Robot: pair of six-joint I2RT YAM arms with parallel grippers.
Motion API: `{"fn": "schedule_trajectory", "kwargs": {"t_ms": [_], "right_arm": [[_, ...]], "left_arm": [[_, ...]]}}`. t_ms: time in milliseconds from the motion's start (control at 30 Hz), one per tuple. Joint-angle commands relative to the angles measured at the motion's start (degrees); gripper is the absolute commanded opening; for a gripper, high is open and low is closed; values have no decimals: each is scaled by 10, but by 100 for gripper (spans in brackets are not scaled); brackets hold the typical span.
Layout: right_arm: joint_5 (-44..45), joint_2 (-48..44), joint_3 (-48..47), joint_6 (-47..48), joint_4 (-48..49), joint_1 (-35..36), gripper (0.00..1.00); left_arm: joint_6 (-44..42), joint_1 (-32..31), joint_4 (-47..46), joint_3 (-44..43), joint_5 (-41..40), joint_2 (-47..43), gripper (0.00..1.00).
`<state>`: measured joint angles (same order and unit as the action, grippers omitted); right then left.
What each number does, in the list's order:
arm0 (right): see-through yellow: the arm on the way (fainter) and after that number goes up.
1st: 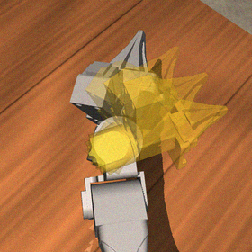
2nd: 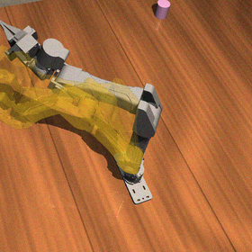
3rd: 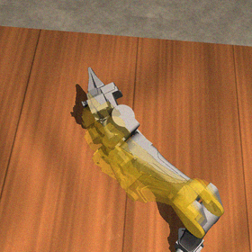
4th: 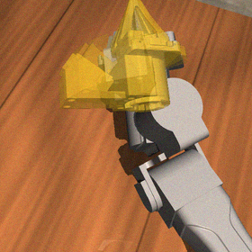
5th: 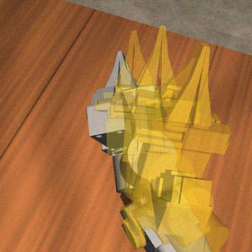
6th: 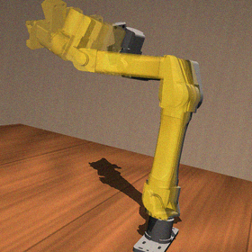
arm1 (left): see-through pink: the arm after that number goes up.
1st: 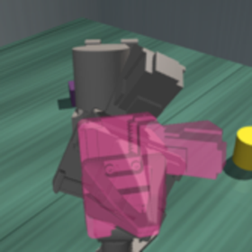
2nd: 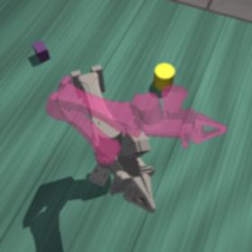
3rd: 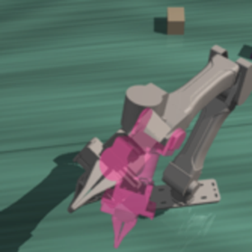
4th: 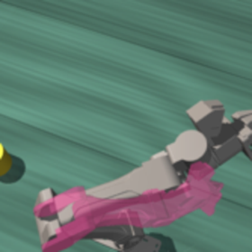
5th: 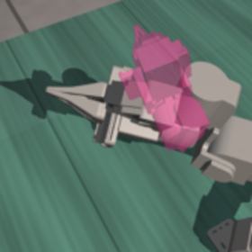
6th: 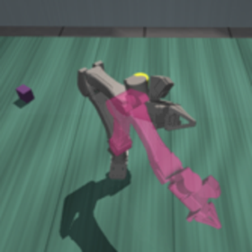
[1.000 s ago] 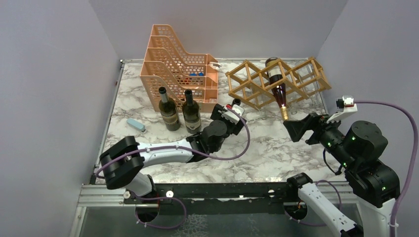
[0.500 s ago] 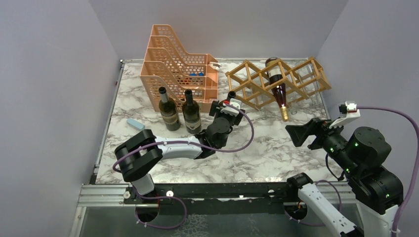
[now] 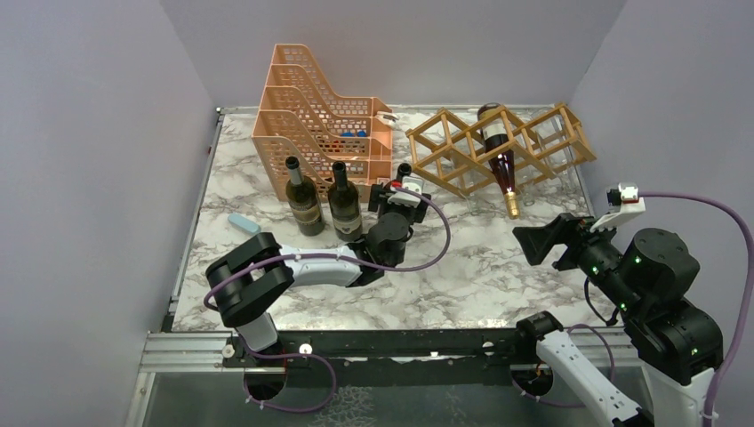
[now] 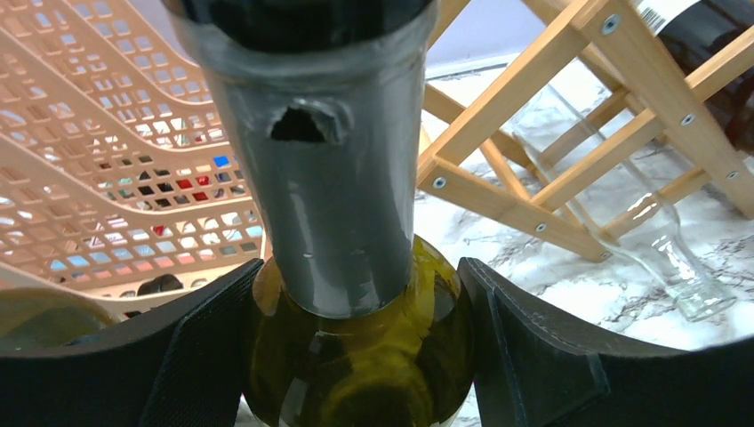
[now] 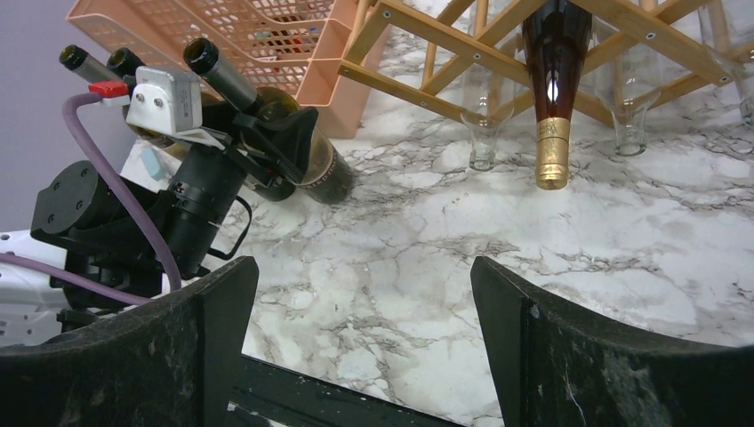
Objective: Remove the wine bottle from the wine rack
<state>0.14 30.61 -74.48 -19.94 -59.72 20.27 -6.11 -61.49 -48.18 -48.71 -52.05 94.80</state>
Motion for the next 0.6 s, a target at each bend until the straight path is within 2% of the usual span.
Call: {"fn": "schedule_trajectory", "kwargs": {"t_ms": [0,133,300,367,500,567], "right_arm": [[4,-6,7,-6,1,2,93],[1,-6,11,-7,4,2,93],[-2,-4,12,-7,10,2,93],[-3,-2,13,-7,13,2,93],[-9,3,16,-7,19,2,93],[-12,5,18,-7,22,2,93]], "left_arm": [[27,4,-56,11,-27,-6,46],[36,5,-55,22,-25,-6,51],[49,5,-38,32,-24,-15,79],[55,5,-30,37,-28,-21,85],[63,4,-7,40,-28,-33,91],[65,4,4,39,-30,-40,98]]}}
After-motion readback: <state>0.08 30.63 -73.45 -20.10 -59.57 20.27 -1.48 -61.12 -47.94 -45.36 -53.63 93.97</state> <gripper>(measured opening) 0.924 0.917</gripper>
